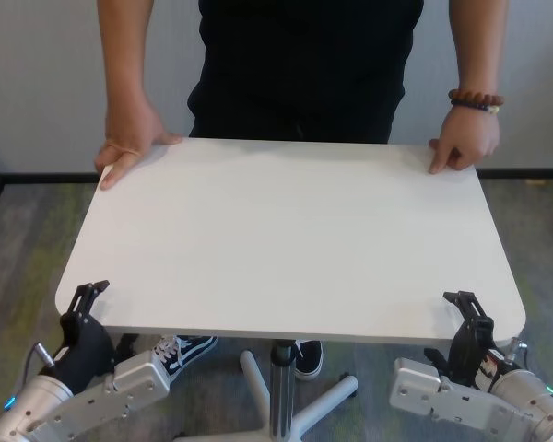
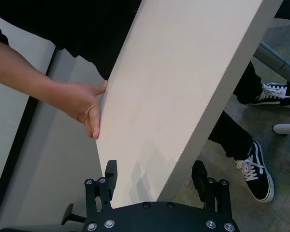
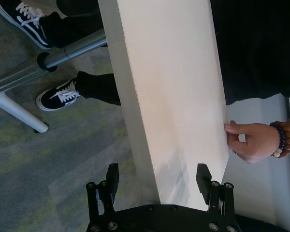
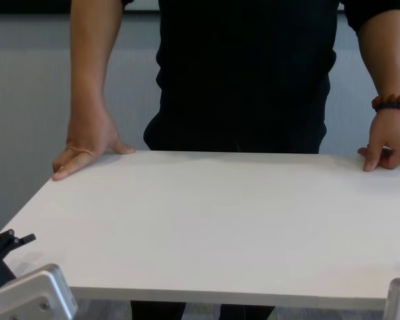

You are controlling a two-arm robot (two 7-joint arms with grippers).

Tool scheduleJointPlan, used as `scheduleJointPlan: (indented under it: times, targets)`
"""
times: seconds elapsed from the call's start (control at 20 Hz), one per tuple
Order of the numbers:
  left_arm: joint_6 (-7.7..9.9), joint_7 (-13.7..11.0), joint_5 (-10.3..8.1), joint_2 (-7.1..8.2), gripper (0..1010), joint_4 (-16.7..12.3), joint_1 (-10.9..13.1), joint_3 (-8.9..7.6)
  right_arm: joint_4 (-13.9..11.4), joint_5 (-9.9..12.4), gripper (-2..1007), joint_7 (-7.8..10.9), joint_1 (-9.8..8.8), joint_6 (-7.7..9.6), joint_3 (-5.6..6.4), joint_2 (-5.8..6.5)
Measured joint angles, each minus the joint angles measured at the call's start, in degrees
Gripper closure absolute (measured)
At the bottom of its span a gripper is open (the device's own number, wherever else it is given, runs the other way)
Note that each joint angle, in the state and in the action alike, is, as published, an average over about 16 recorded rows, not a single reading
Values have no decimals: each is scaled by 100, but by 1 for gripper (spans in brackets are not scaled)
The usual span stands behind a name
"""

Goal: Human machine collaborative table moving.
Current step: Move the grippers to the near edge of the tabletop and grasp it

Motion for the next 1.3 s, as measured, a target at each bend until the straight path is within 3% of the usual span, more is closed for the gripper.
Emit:
scheduleJointPlan:
  times: [0.65, 1.3]
  targets:
    - [0, 0, 0, 0, 9, 0, 0, 0, 14, -235, 0, 10, -7, 26, 7, -31]
    - [0, 0, 0, 0, 9, 0, 0, 0, 41, -639, 0, -216, -84, -41, 71, -134]
